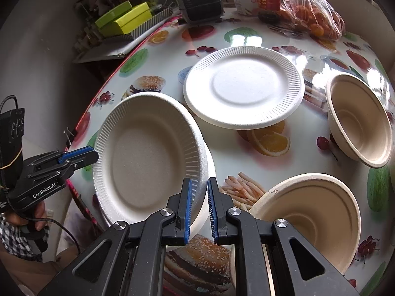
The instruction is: Organize plates and bowls
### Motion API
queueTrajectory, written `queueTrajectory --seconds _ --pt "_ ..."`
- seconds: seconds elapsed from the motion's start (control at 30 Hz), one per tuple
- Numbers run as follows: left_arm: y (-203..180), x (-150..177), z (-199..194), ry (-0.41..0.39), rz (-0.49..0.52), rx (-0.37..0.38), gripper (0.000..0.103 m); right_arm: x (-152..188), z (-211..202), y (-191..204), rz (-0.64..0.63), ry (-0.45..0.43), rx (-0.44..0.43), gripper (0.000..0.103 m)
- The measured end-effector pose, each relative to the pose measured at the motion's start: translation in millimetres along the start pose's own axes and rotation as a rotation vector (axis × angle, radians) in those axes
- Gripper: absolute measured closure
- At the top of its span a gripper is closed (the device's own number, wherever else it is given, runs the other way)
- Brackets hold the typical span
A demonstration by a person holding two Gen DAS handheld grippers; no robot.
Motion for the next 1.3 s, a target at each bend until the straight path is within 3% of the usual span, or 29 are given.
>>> queueTrajectory --seconds 0.4,1.3 --pt "1.7 8.4 8.9 0.048 -0.003 -0.024 0.087 4.2 5.8 12.2 -0.123 0.023 0.115 0.087" --pt "3.1 9.8 11.4 0.073 -0.006 -0.033 0.086 3.3 8.3 15.2 -0.147 0.032 0.14 0.082"
Point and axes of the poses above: each gripper's, at about its wrist camera, not at the fingertips, and z roughly the way its jaws point, y to its left, x to its underside, the point moved 8 cm from there along z, roughly the way its jaws point, and after that the axes turned 14 degrees about x, right-handed, at the moved point
